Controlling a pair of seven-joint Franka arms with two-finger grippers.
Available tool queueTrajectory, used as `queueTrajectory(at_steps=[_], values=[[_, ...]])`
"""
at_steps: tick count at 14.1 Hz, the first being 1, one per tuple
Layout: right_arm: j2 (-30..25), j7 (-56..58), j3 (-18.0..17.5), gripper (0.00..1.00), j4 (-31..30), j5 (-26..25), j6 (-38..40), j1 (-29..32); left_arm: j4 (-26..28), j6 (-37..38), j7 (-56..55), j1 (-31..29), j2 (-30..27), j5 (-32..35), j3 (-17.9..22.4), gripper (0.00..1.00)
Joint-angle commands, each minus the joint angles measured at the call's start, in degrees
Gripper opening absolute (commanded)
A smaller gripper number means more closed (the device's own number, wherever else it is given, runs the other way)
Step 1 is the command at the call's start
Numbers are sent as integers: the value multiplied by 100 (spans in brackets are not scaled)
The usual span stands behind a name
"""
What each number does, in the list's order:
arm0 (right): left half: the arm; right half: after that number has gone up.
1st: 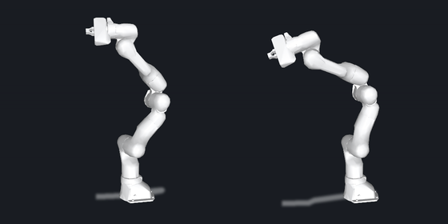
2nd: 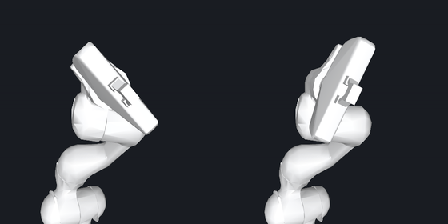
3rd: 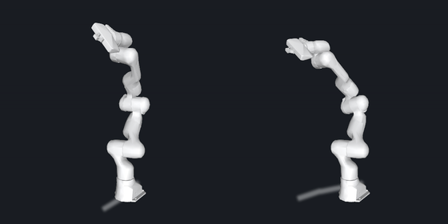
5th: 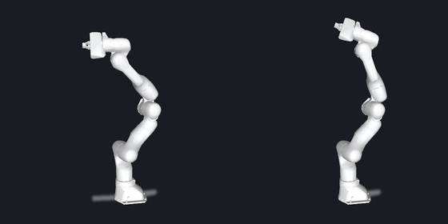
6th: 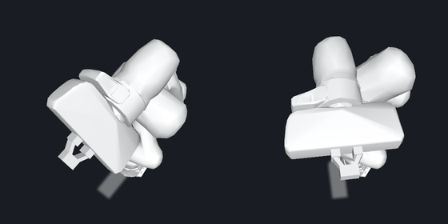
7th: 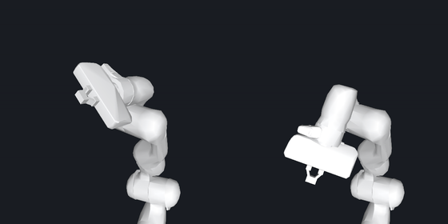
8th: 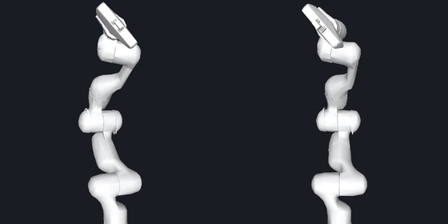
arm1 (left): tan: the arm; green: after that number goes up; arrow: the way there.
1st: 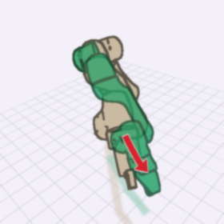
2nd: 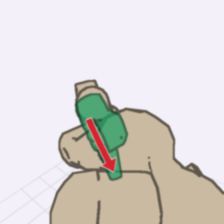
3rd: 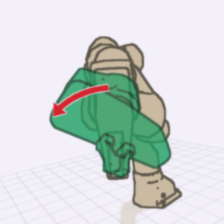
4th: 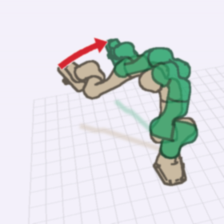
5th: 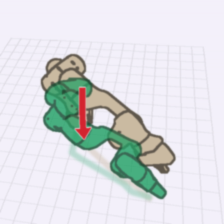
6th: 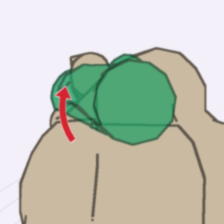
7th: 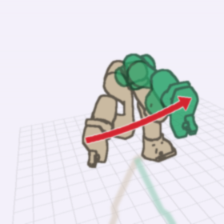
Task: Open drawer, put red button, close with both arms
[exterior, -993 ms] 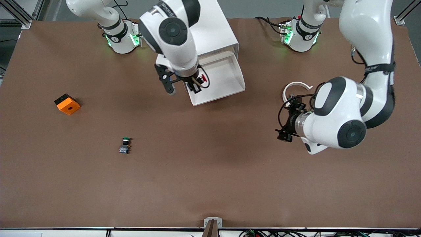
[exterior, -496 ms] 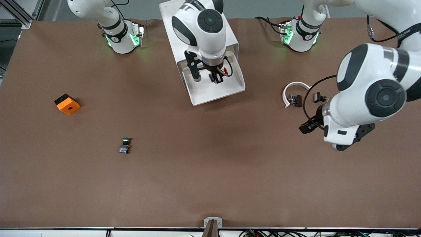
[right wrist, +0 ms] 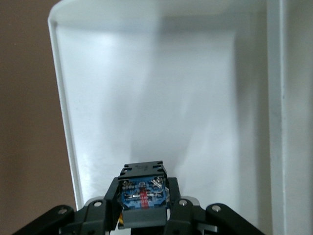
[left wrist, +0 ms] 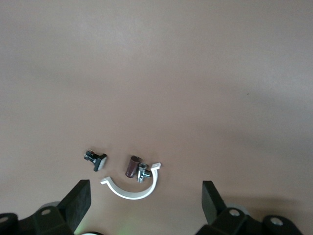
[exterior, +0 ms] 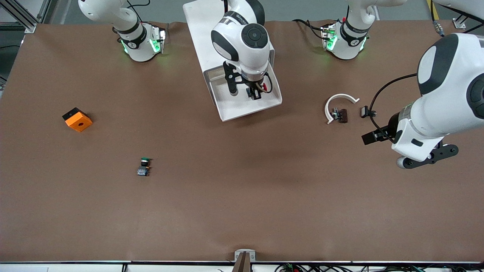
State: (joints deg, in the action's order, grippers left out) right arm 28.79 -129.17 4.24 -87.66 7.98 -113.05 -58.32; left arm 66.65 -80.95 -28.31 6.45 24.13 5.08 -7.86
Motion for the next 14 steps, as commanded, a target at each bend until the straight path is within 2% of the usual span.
queueTrajectory(at_steps=[1, 5, 9, 13, 14], values=[[240, -398, 60, 0, 65, -34, -208, -144, 286, -61, 300, -91, -198, 73, -57, 100], [487, -609, 60, 0, 276, -25, -261, -232, 848, -850, 493, -91, -304, 46, -364, 100], [487, -618, 60, 0, 337, 1, -252, -215, 2034, -2098, 493, -83, -594, 46, -540, 100], [478, -601, 60, 0, 364, 19, -217, -206, 2545, -2382, 493, -48, -647, 37, -708, 100], [452, -531, 60, 22, 355, 28, -200, -171, 2659, -2451, 493, -21, -647, 37, -708, 100]])
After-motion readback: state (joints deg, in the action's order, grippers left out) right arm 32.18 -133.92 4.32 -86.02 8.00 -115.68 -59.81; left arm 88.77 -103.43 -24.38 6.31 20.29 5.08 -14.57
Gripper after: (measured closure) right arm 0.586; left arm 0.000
